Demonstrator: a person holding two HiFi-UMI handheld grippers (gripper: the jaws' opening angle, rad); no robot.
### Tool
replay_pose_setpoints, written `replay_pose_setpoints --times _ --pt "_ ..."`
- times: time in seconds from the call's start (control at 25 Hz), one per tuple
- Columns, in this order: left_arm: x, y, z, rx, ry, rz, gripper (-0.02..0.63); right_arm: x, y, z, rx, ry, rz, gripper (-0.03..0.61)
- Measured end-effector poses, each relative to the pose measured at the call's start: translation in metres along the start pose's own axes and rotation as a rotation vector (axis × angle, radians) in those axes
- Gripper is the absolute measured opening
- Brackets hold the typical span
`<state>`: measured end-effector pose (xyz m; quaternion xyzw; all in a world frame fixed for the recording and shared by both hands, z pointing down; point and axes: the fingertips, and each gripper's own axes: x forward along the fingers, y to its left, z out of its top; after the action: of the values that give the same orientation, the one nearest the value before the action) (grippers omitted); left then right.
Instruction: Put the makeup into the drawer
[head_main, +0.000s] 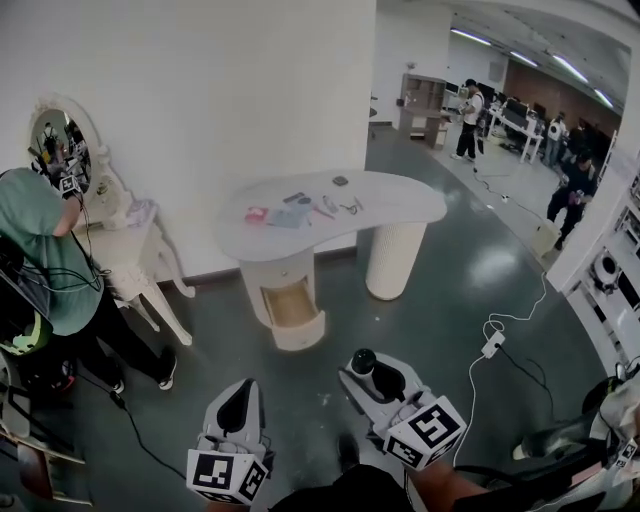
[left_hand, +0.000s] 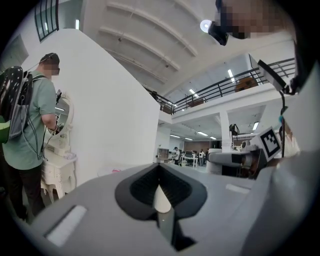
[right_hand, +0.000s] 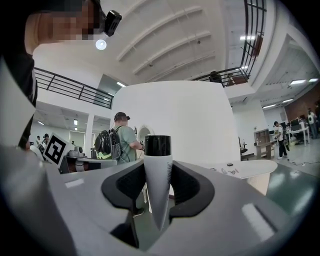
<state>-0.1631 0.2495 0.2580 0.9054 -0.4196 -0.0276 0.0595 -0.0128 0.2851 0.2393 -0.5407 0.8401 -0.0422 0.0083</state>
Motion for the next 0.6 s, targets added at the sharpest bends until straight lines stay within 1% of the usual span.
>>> replay_pose_setpoints --times 0.2,0.36,0.6 --pt "0.054 0.003 0.007 0.03 0.001 0.008 -0.002 0.029 -0.043 0.007 0.0 -0.007 0.046 0.146" --pt "0.089 -0.003 0.011 0.013 -0.011 0.023 -0.002 0.043 -0.075 0.012 -0.005 -0.013 0.088 0.146" --pt "0.133 -0.016 0.009 0.009 0.016 0.046 0.0 0.055 -0.115 0.018 0.012 -0.031 0.144 0.146"
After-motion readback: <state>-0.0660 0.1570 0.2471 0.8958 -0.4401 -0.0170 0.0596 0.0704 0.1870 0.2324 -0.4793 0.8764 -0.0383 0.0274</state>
